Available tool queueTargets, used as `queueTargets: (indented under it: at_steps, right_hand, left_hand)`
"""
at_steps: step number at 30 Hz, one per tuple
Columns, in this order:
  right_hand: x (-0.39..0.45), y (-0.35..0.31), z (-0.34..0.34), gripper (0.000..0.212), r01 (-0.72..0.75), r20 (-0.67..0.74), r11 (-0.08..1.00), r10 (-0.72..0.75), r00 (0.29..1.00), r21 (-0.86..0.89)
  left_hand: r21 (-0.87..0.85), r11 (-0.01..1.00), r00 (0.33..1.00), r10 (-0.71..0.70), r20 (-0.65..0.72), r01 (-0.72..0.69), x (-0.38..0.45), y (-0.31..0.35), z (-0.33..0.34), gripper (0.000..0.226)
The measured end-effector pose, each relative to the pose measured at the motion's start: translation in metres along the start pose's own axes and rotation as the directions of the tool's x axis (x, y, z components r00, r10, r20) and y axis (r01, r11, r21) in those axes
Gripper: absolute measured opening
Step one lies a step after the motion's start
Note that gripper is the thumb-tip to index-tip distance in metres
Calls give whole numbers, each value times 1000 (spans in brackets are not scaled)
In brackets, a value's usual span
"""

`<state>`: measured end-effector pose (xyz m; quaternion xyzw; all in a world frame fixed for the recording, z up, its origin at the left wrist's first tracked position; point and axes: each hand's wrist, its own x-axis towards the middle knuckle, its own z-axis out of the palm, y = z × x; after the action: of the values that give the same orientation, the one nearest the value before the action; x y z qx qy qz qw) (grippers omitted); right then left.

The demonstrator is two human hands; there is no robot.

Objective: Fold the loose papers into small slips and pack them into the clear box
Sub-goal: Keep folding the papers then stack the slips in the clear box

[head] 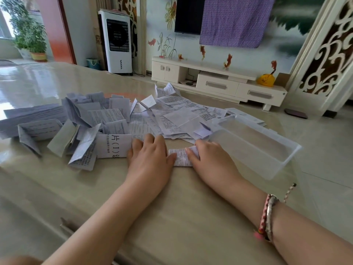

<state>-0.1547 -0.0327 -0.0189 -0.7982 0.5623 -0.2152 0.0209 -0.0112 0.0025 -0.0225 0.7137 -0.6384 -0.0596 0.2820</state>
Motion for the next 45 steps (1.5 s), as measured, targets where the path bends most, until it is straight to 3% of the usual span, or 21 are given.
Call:
queueTargets:
  at_steps: [6, 11, 18, 22, 25, 28, 33, 38, 45]
  right_hand:
    - [0, -1, 2, 34, 55, -80, 995, -62, 995, -81]
    - [-3, -11, 2, 35, 193, -126, 974, -208, 970, -120]
    - [-8, 11, -16, 25, -29, 21, 995, 31, 999, -96]
    - [-9, 12, -16, 20, -34, 49, 996, 38, 998, -77]
    - [-9, 12, -12, 15, -1, 11, 1000, 1, 1000, -5]
    - [-8, 18, -10, 17, 5, -55, 985, 5, 998, 174]
    - [-7, 19, -10, 16, 28, -179, 951, 29, 983, 308]
    - [-8, 15, -9, 12, 123, -215, 963, -71, 974, 238]
    - [18, -8, -10, 33, 136, 14, 990, -136, 991, 25]
  left_hand:
    - [92, 988, 992, 128, -7, -127, -1, 2, 2, 18]
    - [178, 971, 987, 161, -2, -158, -2, 4, 1, 16]
    - [208, 962, 983, 181, 0, -178, -1, 1, 1, 17]
    - [221, 956, 978, 205, -24, -195, -3, -1, 2, 20]
    - [127, 960, 966, 256, -26, -250, -3, -5, 3, 30]
    - [-33, 934, 929, 358, 93, -357, -2, -3, 1, 53]
    - [37, 916, 913, 394, 107, -400, -2, -4, -8, 58]
    - [113, 926, 932, 350, 98, -360, -10, -22, -28, 59]
    - [155, 960, 973, 229, 41, -233, -10, -61, -47, 57]
